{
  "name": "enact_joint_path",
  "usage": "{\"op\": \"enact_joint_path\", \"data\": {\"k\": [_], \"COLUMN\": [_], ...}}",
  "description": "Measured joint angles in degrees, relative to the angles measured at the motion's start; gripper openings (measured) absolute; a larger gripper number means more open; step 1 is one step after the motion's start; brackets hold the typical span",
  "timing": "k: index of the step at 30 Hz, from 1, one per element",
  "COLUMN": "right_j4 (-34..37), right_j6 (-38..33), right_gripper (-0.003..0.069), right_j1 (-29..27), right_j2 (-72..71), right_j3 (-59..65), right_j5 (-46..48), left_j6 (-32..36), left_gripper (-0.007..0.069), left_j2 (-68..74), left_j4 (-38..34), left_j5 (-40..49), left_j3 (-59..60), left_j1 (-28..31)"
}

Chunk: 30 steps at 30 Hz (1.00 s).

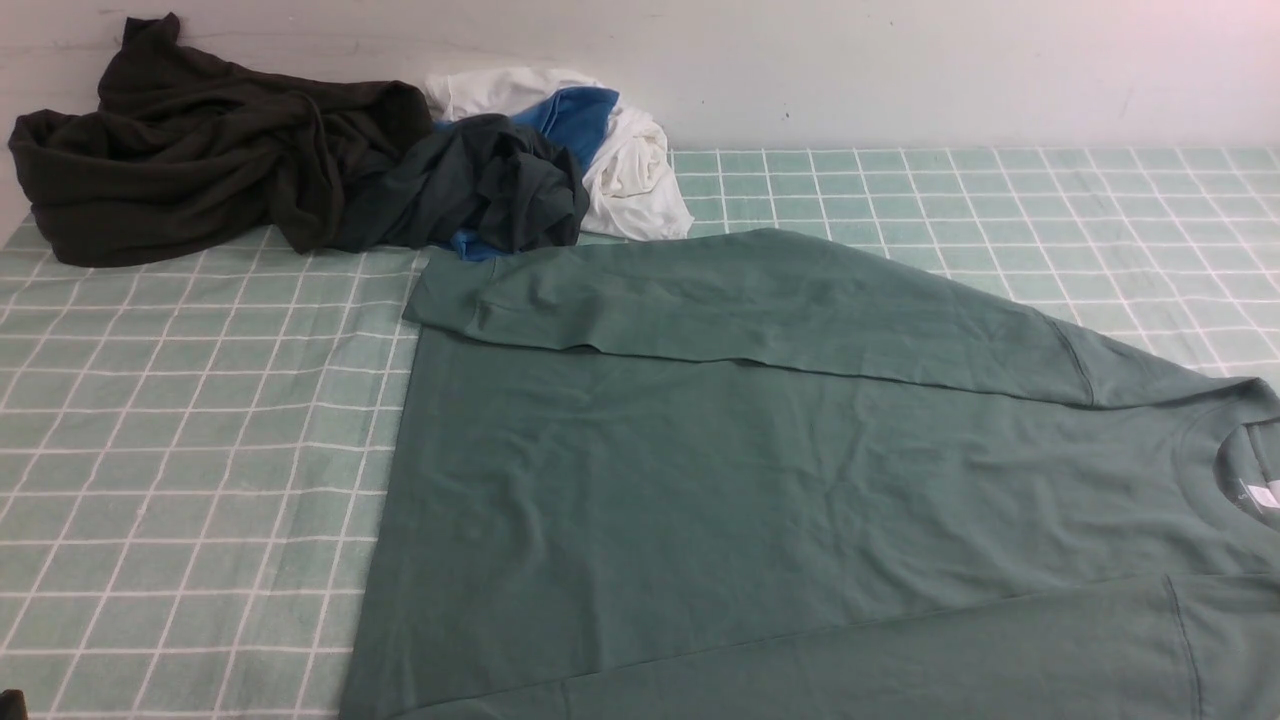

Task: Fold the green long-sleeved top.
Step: Use the left arm to clamp the cuff closest to it

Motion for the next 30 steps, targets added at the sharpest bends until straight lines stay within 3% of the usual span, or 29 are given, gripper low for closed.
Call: {"op": "enact_joint_path", "data": {"k": [22, 28, 30], "right_j4": [0.0, 1.0, 2.7], "right_j6": [0.0, 0.0, 0.0], "right_gripper": [-0.0014, -0.0014, -0.0014], "right_j1": [0.0, 0.0, 0.0], "right_j2": [0.0, 0.0, 0.0], "right_j3": [0.0, 0.0, -0.1], "right_j5": [0.0, 0.0, 0.0], "left_j6": [0.0, -3.6, -8.3], "left_gripper": [-0.0003, -0.0003, -0.0003], "left_j2": [0.0, 0.0, 0.0], "left_j4": [-0.5, -12.6, -23.2], "left_j5": [-0.1, -0.2, -0.9], "left_j3": [0.0, 0.1, 0.5], "left_j1": [0.0, 0.0, 0.0]}}
